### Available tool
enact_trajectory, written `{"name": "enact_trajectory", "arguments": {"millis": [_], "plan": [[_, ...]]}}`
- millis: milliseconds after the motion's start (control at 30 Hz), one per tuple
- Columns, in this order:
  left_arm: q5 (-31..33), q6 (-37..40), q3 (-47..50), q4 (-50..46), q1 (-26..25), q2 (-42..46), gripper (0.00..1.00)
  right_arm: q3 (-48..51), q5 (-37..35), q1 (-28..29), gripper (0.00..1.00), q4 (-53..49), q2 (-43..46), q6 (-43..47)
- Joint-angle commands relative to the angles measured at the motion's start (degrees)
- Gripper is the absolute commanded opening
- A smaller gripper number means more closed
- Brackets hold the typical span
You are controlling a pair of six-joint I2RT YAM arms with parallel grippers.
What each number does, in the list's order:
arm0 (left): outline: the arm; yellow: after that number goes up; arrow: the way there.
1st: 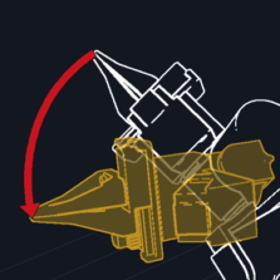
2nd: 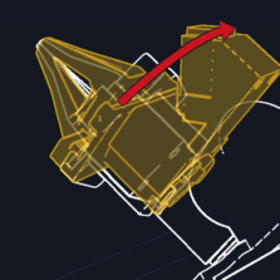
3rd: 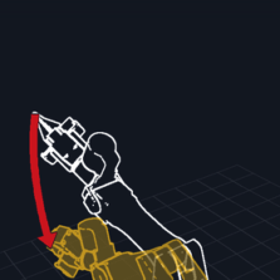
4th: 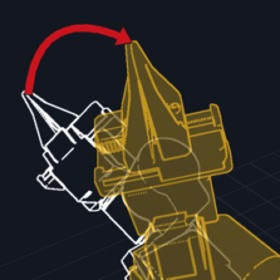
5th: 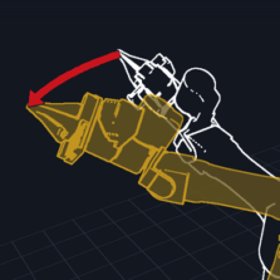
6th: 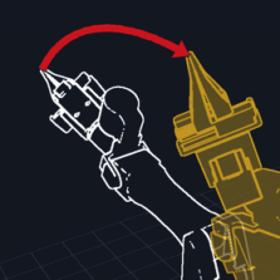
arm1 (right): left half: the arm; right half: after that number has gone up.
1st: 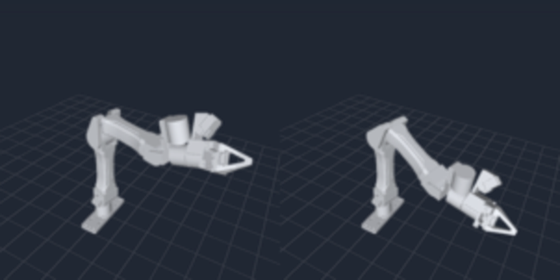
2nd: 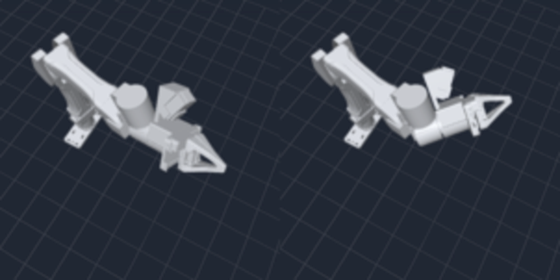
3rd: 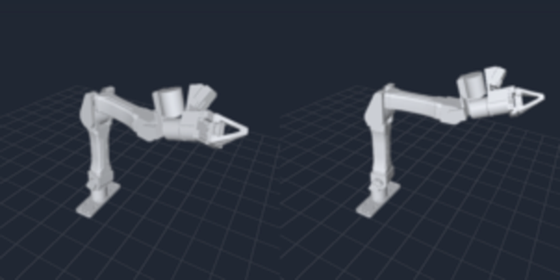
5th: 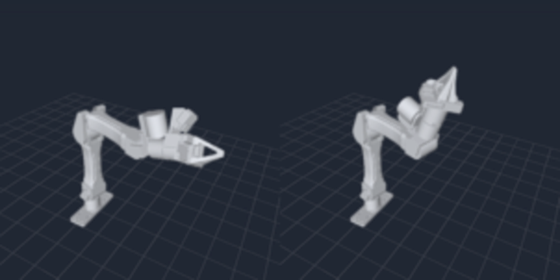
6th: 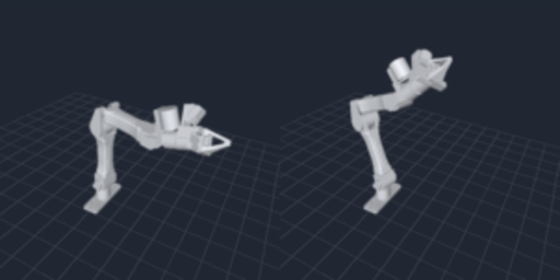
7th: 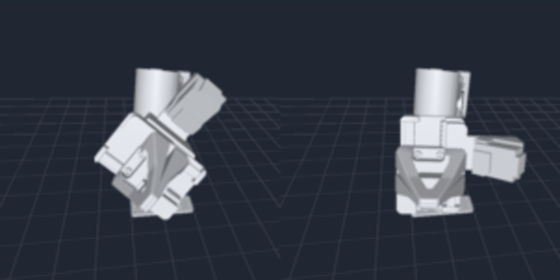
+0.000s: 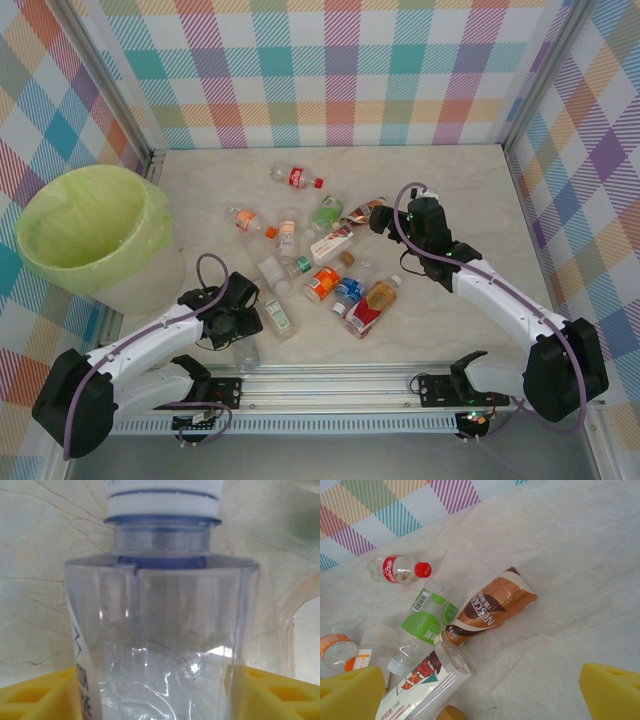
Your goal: Put the plastic bottles in the bin
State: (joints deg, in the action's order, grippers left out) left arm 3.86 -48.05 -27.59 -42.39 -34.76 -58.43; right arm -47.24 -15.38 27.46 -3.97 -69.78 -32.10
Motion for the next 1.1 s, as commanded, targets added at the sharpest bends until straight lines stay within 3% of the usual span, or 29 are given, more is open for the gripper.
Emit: {"name": "enact_trajectory", "arguments": {"millis": [0, 200, 567, 900, 1067], "plan": [[-1.32, 1.91, 0.96, 2.08, -0.74, -0.78, 0.65, -0.66, 0.43, 0.13, 1.00, 0.98, -0.02, 0.45], [0.89, 2.89, 0.91, 0.81, -0.74, 1.69, 0.57, -0.79, 0.76, 0.13, 1.00, 0.31, 1.49, 0.64], [1.79, 1.27, 1.43, -1.71, 0.87, 14.87, 0.43, 0.94, -2.09, 0.13, 1.00, 1.55, 3.90, 2.40], [0.81, 9.79, -14.66, -1.07, 1.10, 12.45, 0.37, 0.22, -1.61, 0.13, 1.00, 4.86, 1.66, 1.79], [4.16, 13.37, -24.47, 8.72, 1.45, 6.96, 0.37, 0.92, -2.07, 0.16, 1.00, 8.23, 1.10, 1.16]]}}
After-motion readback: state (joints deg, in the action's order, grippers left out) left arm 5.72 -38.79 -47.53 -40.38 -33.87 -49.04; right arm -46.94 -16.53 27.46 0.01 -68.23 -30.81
